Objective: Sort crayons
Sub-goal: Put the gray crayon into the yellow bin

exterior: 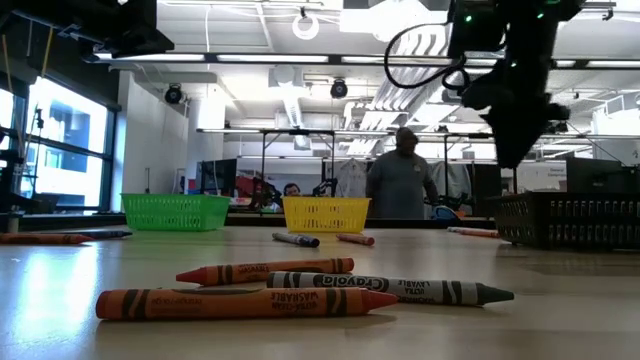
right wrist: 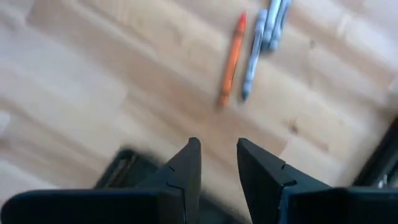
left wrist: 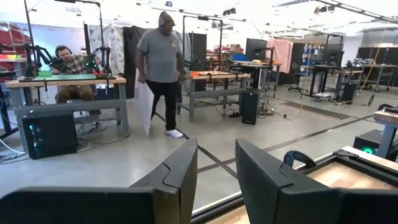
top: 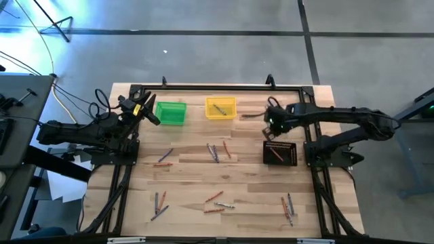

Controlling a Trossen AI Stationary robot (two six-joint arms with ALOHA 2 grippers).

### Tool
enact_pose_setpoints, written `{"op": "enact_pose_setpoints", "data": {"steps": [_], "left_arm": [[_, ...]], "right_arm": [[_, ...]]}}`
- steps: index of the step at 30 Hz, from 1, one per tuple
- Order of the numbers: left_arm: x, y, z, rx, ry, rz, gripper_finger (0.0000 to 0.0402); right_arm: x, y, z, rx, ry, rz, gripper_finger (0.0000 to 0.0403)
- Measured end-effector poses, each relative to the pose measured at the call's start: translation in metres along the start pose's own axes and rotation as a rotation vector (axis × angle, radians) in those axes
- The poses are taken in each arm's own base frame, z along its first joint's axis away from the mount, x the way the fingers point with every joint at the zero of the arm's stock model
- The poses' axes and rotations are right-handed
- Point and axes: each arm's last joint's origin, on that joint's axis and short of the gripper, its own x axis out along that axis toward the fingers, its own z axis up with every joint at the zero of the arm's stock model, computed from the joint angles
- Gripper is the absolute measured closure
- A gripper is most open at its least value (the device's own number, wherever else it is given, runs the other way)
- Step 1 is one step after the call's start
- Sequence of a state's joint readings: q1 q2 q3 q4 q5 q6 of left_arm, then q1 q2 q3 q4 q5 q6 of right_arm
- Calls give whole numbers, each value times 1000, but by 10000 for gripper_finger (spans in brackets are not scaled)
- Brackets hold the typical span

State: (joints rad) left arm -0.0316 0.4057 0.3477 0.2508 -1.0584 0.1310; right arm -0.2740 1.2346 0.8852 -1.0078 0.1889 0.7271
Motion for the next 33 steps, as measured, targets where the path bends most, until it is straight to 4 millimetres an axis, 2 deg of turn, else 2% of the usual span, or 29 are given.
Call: {"op": "enact_pose_setpoints", "data": {"steps": [5,15,26,33], "left_arm": [[0,0,0,0,0,0,303],[0,0,0,0,0,0,303],[0,0,0,1,0,0,303],[0,0,0,2,0,0,303]], "right_arm": [[15,-9,25,-25,-44,-2,304],[66,-31,65,-42,-16,-67,304],[89,-62,82,22,9,-108,304],[111,-68,84,35,80,-134,304]]}}
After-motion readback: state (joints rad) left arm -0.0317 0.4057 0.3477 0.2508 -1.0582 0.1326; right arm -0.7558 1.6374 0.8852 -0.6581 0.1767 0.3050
